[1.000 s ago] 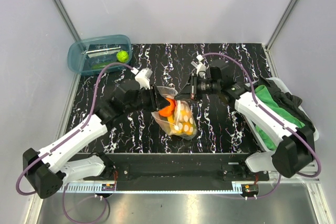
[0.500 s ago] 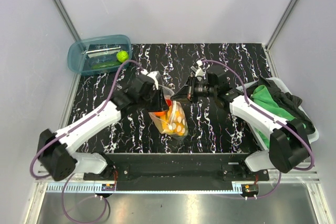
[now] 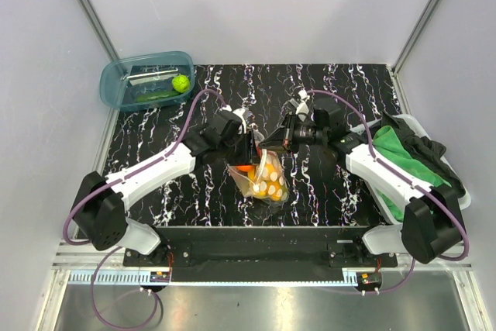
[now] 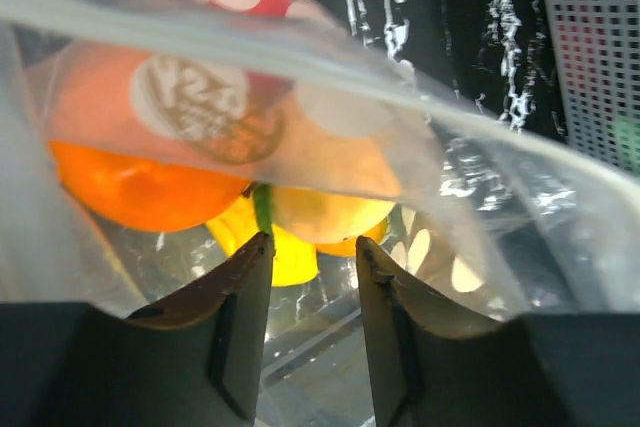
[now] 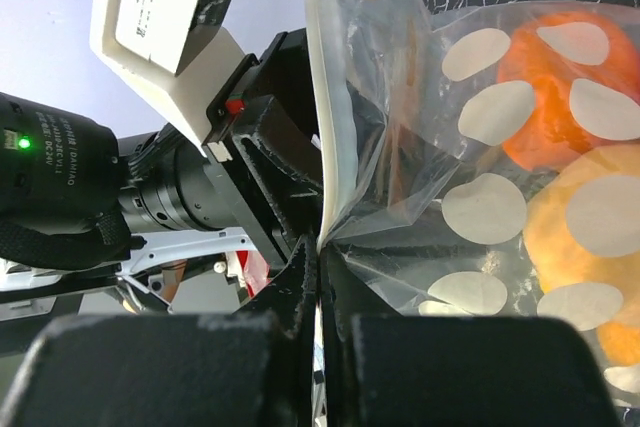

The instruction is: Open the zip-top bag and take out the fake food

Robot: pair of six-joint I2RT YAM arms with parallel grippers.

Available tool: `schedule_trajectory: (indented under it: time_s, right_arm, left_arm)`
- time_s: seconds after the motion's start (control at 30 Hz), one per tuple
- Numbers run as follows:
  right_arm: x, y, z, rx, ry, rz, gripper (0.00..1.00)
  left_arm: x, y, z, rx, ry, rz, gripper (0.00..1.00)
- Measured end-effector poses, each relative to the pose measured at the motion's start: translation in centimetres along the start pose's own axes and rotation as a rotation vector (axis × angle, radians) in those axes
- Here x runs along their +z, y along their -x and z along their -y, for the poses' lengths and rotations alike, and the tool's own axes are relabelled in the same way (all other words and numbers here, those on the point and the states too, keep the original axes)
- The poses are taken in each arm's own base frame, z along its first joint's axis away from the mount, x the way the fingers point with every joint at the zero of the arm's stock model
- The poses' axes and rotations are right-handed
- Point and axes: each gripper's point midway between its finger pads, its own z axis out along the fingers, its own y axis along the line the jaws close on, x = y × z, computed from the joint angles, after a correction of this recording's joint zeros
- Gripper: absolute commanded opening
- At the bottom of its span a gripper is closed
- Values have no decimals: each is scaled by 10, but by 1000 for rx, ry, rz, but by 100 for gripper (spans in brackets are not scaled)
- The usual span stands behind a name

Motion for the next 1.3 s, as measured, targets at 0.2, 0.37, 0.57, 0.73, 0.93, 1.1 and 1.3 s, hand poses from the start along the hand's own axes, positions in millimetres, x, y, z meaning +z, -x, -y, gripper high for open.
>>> schedule_trajectory:
  time_s: [0.2,0.37,0.57,0.73,0.93,1.1,1.3]
  right_arm:
    - [12,-7,-5,20,63,-66,0]
    - [32,-19,-17,70,154,-150,0]
    - [29,-21,-20,128,228,-168,0]
    - [21,-19,2,179,195,-161,0]
    - [8,-19,23,178,110,-146,0]
    - [1,-20,26,151,92,-138,0]
    - [-4,-19,40,162,47,-121,0]
  left_arm:
    - [-2,0,1,-14,-5,5,50]
    - [-21,-5,-11,-25,46,28,54]
    - [-27,-5,-16,-30,68,38,64]
    - [-9,-13,-23,-37,99,-15,71]
    - [12,-23,-19,-33,85,-70,87]
    - [18,-27,-13,-17,67,-78,91]
    - [32,-33,-12,-17,52,-109,96]
